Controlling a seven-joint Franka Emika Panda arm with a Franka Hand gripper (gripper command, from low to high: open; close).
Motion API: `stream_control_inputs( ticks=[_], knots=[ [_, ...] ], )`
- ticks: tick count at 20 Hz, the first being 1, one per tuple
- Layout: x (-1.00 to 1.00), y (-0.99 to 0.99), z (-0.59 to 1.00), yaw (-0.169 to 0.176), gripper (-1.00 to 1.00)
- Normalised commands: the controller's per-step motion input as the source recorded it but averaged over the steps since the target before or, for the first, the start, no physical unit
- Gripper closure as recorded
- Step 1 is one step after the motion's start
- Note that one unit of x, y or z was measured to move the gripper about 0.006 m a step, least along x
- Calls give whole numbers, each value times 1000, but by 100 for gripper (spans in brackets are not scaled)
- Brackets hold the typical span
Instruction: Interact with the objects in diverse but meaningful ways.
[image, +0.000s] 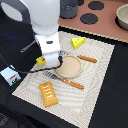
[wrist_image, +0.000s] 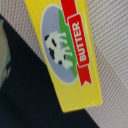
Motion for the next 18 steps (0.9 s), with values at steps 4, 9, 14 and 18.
stream_control_inputs(
  ticks=[4,9,14,18],
  knots=[
    [-240,29,-47,58,100],
    [-143,18,24,38,100],
    [-153,1,6,55,100],
    [-144,7,0,61,100]
  ],
)
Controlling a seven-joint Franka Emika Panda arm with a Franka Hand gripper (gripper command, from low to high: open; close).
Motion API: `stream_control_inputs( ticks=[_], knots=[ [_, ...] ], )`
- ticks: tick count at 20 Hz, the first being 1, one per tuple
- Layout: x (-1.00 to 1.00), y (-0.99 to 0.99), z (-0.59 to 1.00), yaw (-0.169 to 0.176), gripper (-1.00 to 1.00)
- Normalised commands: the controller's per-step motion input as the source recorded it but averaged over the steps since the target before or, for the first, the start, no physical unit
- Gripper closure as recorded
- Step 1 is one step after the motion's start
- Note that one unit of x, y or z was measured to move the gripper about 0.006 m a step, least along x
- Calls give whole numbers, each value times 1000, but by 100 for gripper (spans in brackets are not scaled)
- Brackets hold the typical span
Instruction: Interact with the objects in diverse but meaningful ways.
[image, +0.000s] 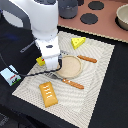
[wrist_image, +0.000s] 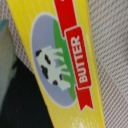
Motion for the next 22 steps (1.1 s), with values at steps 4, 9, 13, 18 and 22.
stream_control_inputs(
  ticks=[4,9,13,18,22],
  knots=[
    [-126,1,0,62,100],
    [-43,77,197,66,100],
    [-167,486,986,157,100],
    [-106,499,964,214,100],
    [-56,435,679,207,100]
  ],
)
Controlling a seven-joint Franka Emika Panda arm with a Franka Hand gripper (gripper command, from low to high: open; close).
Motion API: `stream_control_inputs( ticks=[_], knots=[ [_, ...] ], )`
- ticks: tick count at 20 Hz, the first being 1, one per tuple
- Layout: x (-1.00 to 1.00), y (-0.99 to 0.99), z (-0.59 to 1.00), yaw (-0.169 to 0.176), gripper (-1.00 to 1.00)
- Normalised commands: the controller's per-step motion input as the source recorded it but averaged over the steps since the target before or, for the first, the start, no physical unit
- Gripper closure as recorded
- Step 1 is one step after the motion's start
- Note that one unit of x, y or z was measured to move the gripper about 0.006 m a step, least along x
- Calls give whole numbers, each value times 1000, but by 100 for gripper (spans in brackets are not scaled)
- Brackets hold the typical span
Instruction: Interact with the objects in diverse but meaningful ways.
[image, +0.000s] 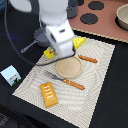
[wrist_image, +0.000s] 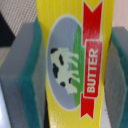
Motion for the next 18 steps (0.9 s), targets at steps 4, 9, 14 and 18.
stream_control_inputs(
  ticks=[4,9,14,18],
  knots=[
    [74,218,533,148,100],
    [293,-317,362,63,100],
    [-15,-965,254,29,100],
    [-209,-1000,130,0,100]
  ],
)
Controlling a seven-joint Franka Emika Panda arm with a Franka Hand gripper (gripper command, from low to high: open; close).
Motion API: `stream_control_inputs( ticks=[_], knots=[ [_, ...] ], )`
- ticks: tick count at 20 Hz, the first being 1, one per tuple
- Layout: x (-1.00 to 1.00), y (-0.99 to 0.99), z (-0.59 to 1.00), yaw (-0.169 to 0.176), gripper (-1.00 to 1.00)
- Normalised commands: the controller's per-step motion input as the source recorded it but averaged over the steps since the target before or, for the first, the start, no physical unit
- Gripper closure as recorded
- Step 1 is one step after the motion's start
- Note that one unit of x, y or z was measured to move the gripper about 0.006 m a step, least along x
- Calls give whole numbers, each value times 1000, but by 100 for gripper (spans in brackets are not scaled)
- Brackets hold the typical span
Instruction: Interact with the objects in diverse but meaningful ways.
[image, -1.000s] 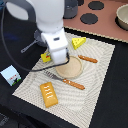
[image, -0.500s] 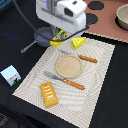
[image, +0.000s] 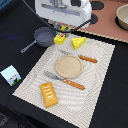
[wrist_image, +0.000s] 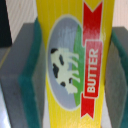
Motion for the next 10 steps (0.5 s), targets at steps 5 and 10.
stream_control_inputs(
  ticks=[5,10],
  knots=[
    [-289,-982,28,0,100],
    [-365,-943,-24,0,100]
  ],
)
